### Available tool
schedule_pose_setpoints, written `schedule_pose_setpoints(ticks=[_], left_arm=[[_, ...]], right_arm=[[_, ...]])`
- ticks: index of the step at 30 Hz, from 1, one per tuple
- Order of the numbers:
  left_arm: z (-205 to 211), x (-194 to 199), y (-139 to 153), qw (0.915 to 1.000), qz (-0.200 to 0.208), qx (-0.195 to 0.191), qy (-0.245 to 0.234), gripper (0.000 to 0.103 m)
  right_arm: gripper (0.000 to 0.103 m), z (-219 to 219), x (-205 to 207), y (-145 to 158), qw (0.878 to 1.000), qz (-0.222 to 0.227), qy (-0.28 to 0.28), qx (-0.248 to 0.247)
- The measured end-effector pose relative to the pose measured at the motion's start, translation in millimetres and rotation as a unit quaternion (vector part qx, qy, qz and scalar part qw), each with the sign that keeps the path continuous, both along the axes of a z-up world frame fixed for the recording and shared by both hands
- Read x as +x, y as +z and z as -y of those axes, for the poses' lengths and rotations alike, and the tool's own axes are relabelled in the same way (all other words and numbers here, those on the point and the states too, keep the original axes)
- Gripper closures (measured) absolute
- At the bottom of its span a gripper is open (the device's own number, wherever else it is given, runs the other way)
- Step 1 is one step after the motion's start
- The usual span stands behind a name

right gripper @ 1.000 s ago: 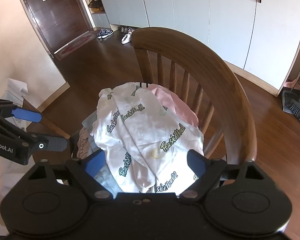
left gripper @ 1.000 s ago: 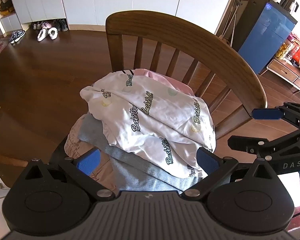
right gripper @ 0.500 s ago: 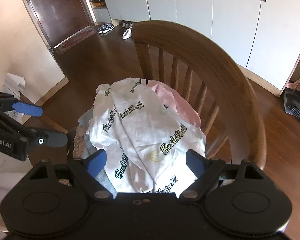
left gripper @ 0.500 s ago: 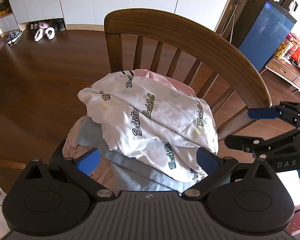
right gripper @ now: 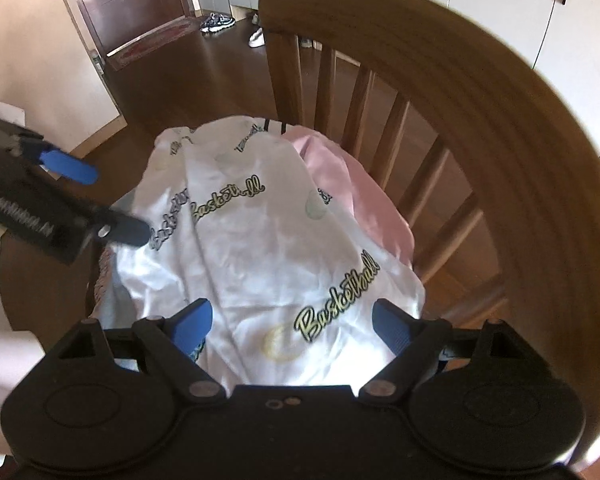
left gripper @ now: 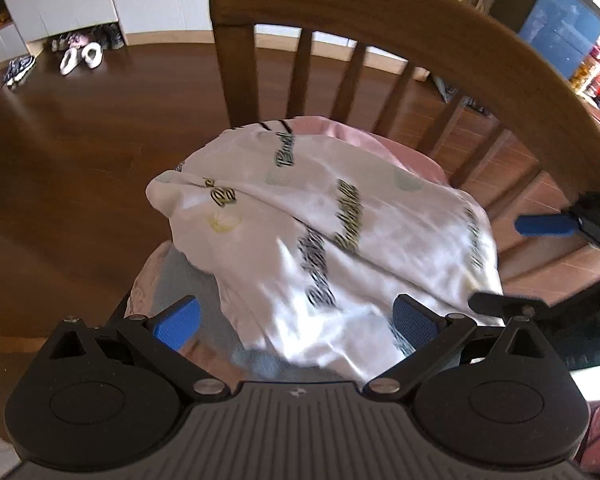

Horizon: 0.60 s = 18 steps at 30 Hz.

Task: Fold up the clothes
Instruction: 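Grasp the white Basketball shirt with the left gripper while the right gripper grasps it too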

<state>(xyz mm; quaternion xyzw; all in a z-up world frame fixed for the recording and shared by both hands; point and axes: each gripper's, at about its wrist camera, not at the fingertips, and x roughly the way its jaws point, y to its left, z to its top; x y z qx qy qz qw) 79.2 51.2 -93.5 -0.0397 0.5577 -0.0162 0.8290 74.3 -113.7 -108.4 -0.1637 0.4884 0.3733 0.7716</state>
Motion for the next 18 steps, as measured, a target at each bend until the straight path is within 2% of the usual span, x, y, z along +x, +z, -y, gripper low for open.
schedule_pose_setpoints(ticks=[5,11,15,17,18], left_arm=[[-6,30,-21,0.9998,-0.003,-0.017,0.011,0.0],[1,41,-64,0.9979,-0.064,-0.003,-0.006,0.0],[0,40,-62,0.9975,-0.07,-0.01,0.002,0.0],[-1,40,-60,0.9972,-0.073,-0.015,0.006,0.008],[-2,40,-59,0.9971,-0.074,-0.017,0.009,0.018]], right_arm=[[0.0,-12,2,-18,1.0,-0.013,0.006,-0.015],[0.0,-12,2,-12,0.999,-0.006,0.019,-0.029],[0.0,-15,2,-3,0.999,-0.002,0.034,-0.032],[0.0,-14,1,5,0.999,0.002,0.037,-0.025],[0.0,-13,0,10,0.999,0.002,0.039,-0.018]])
